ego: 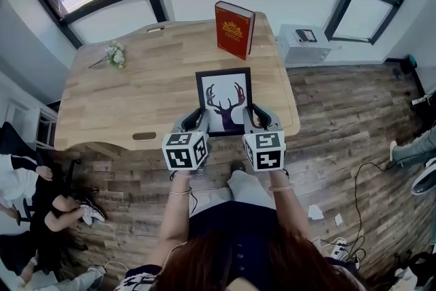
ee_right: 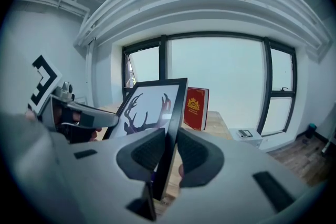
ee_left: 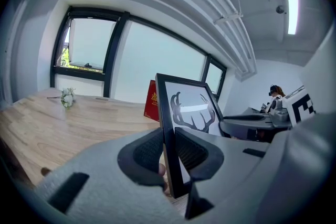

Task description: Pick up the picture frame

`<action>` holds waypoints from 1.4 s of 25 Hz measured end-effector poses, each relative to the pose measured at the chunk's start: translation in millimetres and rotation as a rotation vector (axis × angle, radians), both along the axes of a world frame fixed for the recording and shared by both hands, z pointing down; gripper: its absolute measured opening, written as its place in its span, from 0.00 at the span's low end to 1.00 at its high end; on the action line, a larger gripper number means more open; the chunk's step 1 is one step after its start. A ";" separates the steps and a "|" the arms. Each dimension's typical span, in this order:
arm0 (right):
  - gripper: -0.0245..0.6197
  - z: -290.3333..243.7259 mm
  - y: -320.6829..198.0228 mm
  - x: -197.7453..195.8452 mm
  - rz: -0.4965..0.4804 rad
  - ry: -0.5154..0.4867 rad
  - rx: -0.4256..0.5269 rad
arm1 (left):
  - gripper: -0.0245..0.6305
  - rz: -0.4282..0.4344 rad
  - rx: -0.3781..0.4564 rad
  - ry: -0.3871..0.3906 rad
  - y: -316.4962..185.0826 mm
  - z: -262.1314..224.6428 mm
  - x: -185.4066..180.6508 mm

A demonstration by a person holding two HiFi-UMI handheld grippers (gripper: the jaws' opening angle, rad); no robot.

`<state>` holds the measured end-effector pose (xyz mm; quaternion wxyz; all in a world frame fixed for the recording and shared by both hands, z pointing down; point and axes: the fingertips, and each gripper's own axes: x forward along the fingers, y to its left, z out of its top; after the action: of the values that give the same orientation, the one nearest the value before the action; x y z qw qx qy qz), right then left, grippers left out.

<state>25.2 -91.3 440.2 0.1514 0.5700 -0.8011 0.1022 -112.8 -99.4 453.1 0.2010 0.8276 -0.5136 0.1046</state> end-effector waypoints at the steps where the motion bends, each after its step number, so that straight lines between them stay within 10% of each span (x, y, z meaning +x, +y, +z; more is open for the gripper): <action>1: 0.16 -2.9 2.6 -0.3 0.002 0.001 0.007 | 0.16 0.001 0.007 0.000 2.5 -2.9 -0.3; 35: 0.16 -51.2 29.9 24.3 -0.017 -0.027 0.098 | 0.16 -0.030 0.137 -0.032 35.5 -60.0 23.2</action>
<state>49.5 -61.4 389.0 0.1134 0.5686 -0.8118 0.0692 -89.6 -63.9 393.1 0.1374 0.8299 -0.5348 0.0794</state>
